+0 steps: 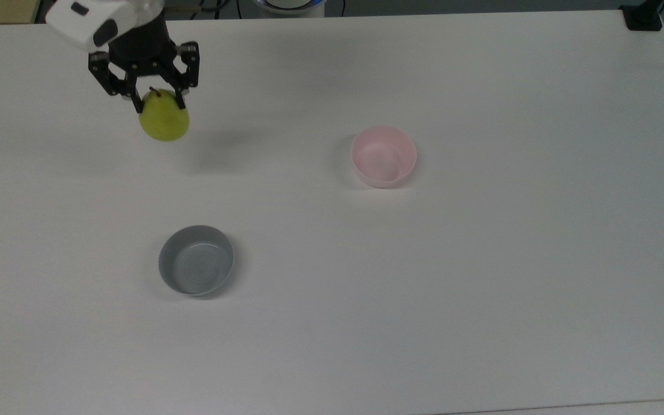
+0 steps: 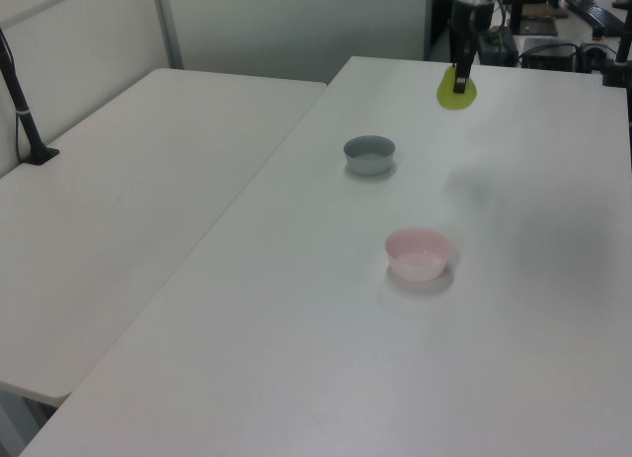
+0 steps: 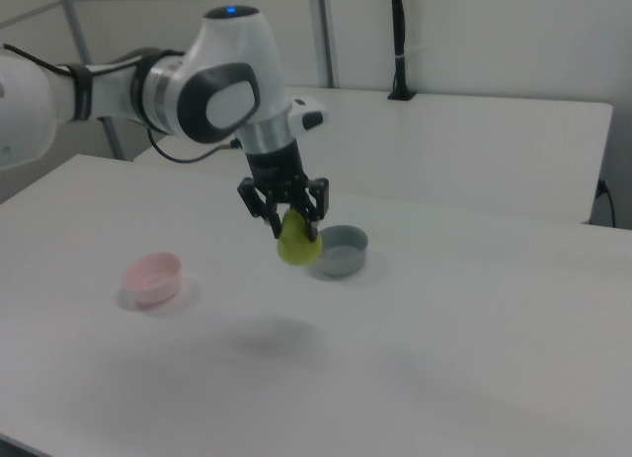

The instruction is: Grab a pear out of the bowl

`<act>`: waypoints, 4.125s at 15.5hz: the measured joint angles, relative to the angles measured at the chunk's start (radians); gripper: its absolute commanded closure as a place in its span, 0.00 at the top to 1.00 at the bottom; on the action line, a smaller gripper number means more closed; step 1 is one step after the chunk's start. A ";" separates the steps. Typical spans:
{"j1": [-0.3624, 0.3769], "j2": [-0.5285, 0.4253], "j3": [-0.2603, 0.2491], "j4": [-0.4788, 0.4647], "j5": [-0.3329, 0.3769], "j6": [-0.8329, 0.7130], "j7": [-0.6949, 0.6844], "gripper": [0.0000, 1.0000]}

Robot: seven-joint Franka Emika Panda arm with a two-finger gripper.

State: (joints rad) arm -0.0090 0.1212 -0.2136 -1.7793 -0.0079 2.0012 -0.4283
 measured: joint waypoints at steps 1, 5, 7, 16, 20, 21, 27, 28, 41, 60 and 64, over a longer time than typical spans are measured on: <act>-0.002 0.014 -0.002 -0.012 0.000 0.024 0.000 0.00; -0.008 0.077 -0.014 -0.065 0.011 0.140 0.005 0.00; -0.011 0.103 -0.014 -0.087 0.021 0.184 0.005 0.00; -0.011 0.172 -0.014 -0.144 0.026 0.290 0.009 0.63; -0.011 0.174 -0.014 -0.144 0.038 0.290 0.015 1.00; -0.012 0.174 -0.014 -0.144 0.038 0.290 0.029 1.00; -0.012 0.152 -0.014 -0.125 0.038 0.261 0.077 1.00; -0.012 0.143 -0.014 -0.107 0.038 0.223 0.079 1.00; 0.004 0.050 -0.011 0.225 0.029 -0.263 0.229 1.00; 0.060 -0.105 0.020 0.216 0.029 -0.377 0.318 1.00; 0.034 -0.106 0.046 0.216 0.029 -0.377 0.310 1.00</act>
State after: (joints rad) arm 0.0252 0.0154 -0.1674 -1.5632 0.0209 1.6243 -0.1181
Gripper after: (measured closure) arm 0.000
